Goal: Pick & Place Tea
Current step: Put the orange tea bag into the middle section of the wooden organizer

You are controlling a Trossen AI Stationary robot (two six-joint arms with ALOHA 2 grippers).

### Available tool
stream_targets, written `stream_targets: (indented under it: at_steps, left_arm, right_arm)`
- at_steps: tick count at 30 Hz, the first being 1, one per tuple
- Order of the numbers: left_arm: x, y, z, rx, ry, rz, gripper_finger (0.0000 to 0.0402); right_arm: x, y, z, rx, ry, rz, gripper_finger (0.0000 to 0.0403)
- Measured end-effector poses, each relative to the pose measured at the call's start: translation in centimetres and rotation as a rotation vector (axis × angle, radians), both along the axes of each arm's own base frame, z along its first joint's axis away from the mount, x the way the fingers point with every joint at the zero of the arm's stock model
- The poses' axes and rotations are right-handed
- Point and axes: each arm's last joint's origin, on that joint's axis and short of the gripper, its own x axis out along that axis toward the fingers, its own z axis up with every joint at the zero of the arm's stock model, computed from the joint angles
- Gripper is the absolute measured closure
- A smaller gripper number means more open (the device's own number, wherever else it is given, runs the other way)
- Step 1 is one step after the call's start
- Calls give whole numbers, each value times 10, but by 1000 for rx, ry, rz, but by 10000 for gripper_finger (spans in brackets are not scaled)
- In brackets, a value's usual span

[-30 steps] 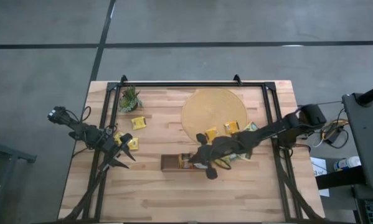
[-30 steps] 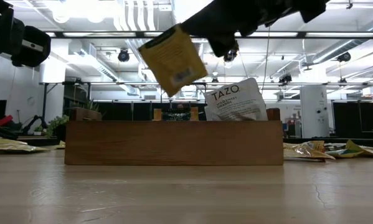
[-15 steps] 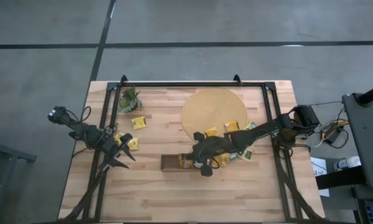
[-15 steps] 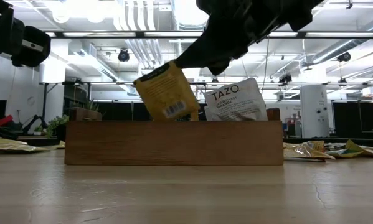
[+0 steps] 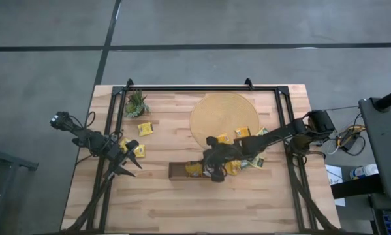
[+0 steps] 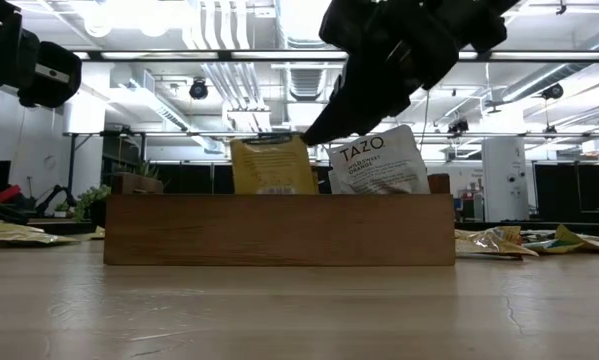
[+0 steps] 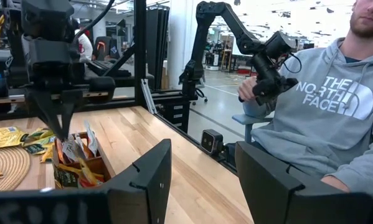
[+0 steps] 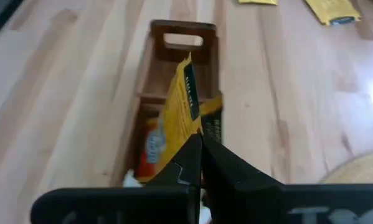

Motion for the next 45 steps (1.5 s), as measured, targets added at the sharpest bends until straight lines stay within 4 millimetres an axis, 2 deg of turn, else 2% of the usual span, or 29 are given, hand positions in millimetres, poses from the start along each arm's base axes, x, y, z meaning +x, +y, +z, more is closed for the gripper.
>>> stream_targets:
  at_steps: [10,20,30,36,41,45]
  left_arm:
    - [0,0,0,0,0,0,230]
    - [0,0,0,0,1,0,230]
    - [0,0,0,0,1,0,230]
    - [0,0,0,0,1,0,230]
    - [0,0,0,1,2,0,230]
    - [0,0,0,2,3,0,230]
  right_arm:
    - [-6,-2,-5,-43,86,8,394]
    - [-10,1,1,-83,79,57,390]
    - [-12,5,4,-98,68,80,312]
    - [-12,7,20,-93,87,80,269]
    - [-22,10,39,-45,261,18,248]
    - [-40,13,43,-8,424,-84,246]
